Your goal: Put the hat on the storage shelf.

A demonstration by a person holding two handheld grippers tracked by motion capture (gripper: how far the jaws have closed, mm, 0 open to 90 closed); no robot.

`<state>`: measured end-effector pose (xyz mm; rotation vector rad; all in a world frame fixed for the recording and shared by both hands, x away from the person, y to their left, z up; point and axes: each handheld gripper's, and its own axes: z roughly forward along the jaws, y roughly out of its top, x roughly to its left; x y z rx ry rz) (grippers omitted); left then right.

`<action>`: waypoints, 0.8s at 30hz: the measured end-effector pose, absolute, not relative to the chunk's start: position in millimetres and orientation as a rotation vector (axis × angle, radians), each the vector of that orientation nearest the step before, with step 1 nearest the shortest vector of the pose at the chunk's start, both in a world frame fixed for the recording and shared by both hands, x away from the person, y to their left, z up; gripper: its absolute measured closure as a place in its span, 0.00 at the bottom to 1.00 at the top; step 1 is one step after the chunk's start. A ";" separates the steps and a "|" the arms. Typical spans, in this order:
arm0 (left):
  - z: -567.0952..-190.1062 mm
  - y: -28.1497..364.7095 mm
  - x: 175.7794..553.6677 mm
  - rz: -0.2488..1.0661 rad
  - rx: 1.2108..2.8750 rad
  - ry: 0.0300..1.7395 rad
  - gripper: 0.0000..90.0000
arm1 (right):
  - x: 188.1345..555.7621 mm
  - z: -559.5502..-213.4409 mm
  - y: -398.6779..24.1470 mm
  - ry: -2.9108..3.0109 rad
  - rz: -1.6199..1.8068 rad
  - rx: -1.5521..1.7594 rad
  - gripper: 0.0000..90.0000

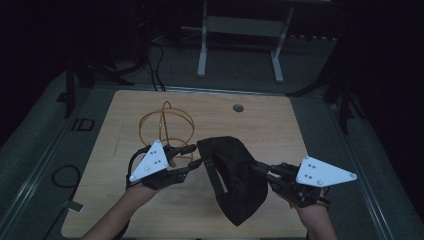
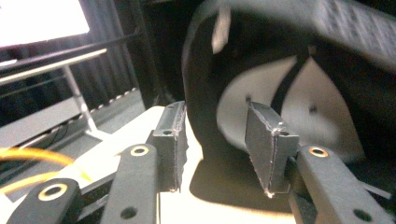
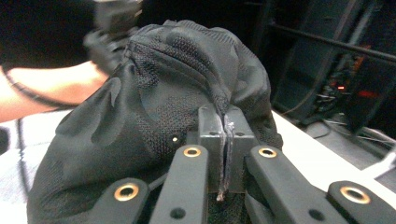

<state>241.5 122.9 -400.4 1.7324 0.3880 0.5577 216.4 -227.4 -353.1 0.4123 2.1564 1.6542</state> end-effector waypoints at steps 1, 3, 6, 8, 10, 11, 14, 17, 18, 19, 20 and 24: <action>-404.4 129.1 239.0 0.568 1.738 0.423 0.64 | 219.8 -349.0 -228.6 2.114 1.628 0.446 0.98; -408.4 134.9 235.9 0.579 1.747 0.452 0.64 | 223.5 -346.2 -229.2 2.079 1.631 0.475 0.98; -414.1 143.4 231.0 0.577 1.757 0.477 0.64 | 229.6 -342.7 -228.7 2.053 1.613 0.503 0.98; -418.7 149.0 227.9 0.568 1.761 0.485 0.64 | 238.8 -337.6 -226.1 2.030 1.607 0.523 0.98; -424.6 155.1 224.8 0.574 1.767 0.508 0.64 | 245.4 -332.5 -221.5 2.019 1.581 0.530 0.98; -427.9 158.7 223.7 0.562 1.764 0.515 0.64 | 248.6 -329.7 -219.0 2.013 1.575 0.532 0.98; -438.5 168.4 220.7 0.558 1.762 0.556 0.61 | 257.9 -320.3 -209.4 1.995 1.547 0.529 0.98; -451.6 174.4 219.3 0.540 1.760 0.608 0.42 | 267.8 -310.3 -198.0 1.983 1.535 0.522 0.98; -456.6 175.1 218.4 0.535 1.764 0.618 0.36 | 271.2 -307.2 -194.0 1.977 1.536 0.518 0.98; -460.6 175.7 217.3 0.532 1.765 0.617 0.30 | 274.6 -304.1 -189.7 1.980 1.530 0.512 0.98; -467.3 175.6 214.9 0.546 1.768 0.637 0.25 | 277.1 -301.8 -186.6 1.981 1.530 0.509 0.98; -489.8 180.3 207.5 0.546 1.778 0.693 0.08 | 289.6 -292.4 -166.3 1.985 1.516 0.497 0.98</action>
